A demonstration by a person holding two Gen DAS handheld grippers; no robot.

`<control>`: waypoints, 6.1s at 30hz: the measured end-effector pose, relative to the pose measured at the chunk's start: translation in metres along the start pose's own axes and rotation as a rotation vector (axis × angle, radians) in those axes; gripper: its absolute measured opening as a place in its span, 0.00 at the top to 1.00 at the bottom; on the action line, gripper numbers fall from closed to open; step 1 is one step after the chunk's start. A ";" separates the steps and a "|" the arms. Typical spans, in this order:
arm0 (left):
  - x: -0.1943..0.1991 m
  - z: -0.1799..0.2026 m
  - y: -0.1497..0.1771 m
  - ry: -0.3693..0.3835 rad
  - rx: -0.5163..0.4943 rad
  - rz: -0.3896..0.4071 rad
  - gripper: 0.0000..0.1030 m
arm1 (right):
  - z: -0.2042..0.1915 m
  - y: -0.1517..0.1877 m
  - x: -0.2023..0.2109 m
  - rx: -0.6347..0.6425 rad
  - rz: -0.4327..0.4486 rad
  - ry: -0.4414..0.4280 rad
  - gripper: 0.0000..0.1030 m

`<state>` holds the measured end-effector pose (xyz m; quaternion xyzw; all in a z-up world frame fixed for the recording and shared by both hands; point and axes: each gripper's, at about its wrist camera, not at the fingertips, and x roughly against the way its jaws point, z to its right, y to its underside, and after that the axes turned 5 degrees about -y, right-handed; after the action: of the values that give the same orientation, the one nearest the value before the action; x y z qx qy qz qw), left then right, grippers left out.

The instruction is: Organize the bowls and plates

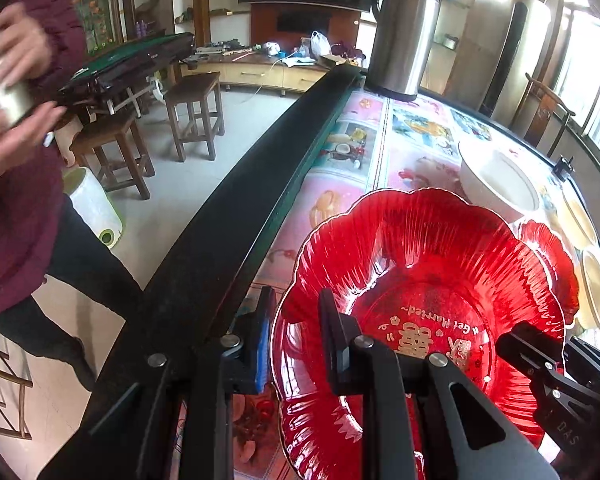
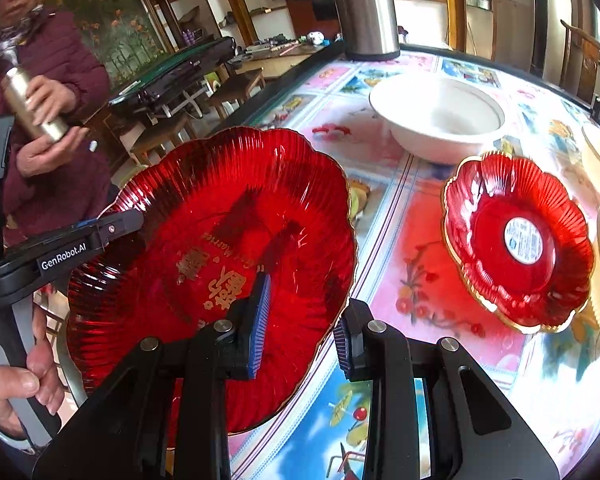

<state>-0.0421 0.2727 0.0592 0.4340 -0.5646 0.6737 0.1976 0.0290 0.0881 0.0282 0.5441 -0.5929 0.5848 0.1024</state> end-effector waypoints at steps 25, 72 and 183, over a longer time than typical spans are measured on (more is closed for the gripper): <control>-0.011 -0.002 0.030 -0.047 -0.022 0.021 0.42 | 0.002 0.015 -0.024 -0.013 -0.080 0.022 0.65; -0.020 0.235 -0.014 0.119 -0.242 -0.126 0.26 | 0.195 0.017 0.061 -0.453 0.053 0.007 0.47; 0.001 0.027 0.044 -0.037 -0.024 -0.100 0.78 | 0.001 0.001 -0.015 0.052 -0.116 0.003 0.82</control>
<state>-0.0657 0.2351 0.0337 0.4716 -0.5538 0.6481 0.2256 0.0347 0.0949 0.0159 0.5792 -0.5448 0.5938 0.1226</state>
